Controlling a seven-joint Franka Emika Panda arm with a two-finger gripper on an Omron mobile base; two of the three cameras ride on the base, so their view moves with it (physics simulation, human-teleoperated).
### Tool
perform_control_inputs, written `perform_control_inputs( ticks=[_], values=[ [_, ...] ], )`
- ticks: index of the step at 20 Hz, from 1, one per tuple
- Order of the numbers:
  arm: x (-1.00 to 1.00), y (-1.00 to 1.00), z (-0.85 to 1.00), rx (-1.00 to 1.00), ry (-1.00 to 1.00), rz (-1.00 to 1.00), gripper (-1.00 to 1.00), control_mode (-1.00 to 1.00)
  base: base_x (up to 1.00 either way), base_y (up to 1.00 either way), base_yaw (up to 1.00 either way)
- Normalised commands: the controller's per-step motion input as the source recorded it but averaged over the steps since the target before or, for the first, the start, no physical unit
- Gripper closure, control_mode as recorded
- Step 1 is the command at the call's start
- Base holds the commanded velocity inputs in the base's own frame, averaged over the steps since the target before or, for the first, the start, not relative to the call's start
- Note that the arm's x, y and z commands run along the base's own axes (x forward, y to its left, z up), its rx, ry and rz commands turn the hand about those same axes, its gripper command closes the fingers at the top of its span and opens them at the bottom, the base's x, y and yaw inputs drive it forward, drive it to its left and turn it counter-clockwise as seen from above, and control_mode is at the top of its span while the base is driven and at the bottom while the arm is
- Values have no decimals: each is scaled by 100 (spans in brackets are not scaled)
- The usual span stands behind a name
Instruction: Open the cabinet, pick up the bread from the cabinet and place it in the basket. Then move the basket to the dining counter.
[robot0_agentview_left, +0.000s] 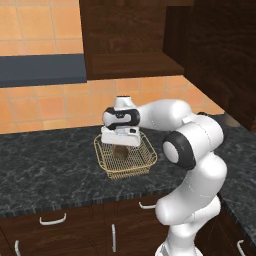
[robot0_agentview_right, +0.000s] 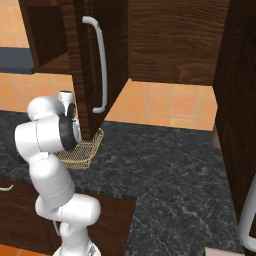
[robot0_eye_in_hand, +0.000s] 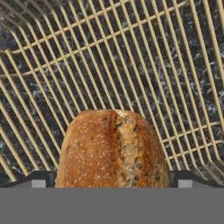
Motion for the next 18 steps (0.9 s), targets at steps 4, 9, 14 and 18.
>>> perform_control_inputs(
  ticks=[4, 9, 14, 18],
  values=[
    [-21, 11, -16, 0, 0, -17, -100, -100, 0, 0, 0],
    [-15, 12, -6, 1, 1, -16, -100, -100, 0, 0, 0],
    [6, 0, -31, 0, 0, -12, -100, -100, 0, 0, 0],
    [26, -5, -67, 0, 0, -12, -100, -100, 0, 0, 0]
  ],
)
